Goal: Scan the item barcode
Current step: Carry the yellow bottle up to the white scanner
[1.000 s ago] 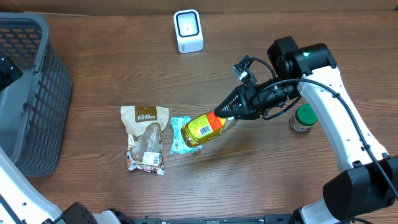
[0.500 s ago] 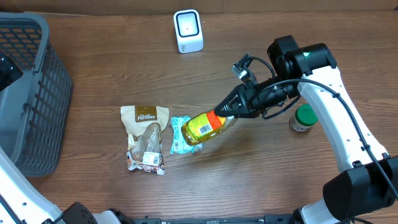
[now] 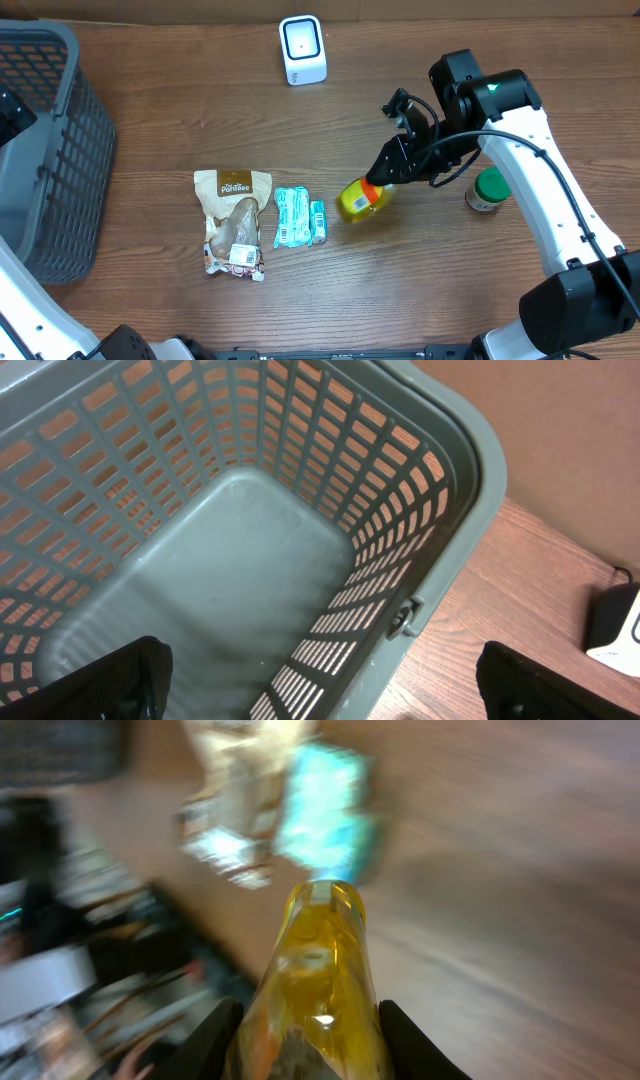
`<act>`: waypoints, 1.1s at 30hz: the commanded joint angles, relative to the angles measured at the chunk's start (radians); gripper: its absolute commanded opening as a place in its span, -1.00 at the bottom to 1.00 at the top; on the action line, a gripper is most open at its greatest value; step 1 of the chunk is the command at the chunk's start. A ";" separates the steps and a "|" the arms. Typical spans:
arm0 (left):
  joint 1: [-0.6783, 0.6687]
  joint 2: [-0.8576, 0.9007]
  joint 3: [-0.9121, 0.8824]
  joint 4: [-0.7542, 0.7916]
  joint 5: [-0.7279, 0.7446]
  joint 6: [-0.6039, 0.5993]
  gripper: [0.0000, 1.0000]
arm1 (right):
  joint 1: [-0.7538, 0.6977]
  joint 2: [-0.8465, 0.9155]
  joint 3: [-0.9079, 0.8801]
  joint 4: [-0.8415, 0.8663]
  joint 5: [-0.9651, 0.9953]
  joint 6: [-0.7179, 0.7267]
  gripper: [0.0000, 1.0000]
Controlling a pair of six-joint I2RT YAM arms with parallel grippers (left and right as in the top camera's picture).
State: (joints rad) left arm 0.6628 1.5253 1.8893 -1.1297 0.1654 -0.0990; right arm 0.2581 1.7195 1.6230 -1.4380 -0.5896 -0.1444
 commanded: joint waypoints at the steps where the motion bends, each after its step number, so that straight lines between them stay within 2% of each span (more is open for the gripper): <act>1: -0.002 0.004 -0.006 0.004 0.011 -0.006 0.99 | 0.005 -0.019 0.019 0.053 0.277 0.134 -0.92; 6: -0.002 0.004 -0.006 0.004 0.011 -0.006 0.99 | 0.005 -0.019 0.027 0.160 0.552 0.327 -0.93; 10: -0.002 0.004 -0.006 0.003 0.011 -0.006 0.99 | 0.015 -0.019 0.122 0.126 0.562 0.331 -0.93; 17: -0.002 0.004 -0.006 0.004 0.011 -0.006 0.99 | 0.102 -0.019 0.492 -0.060 0.571 0.303 -0.93; 20: -0.002 0.004 -0.006 0.003 0.011 -0.006 0.99 | 0.146 -0.019 0.571 -0.079 0.574 0.297 -0.93; 28: -0.002 0.004 -0.006 0.003 0.011 -0.006 0.99 | 0.184 -0.003 0.576 0.002 0.570 0.251 -0.92; 33: -0.002 0.004 -0.006 0.004 0.011 -0.006 0.99 | 0.184 0.002 0.576 0.146 0.569 0.259 -0.93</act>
State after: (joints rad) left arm 0.6628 1.5253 1.8893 -1.1294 0.1650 -0.0986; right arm 0.4438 1.7275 2.1818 -1.3327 -0.0250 0.1181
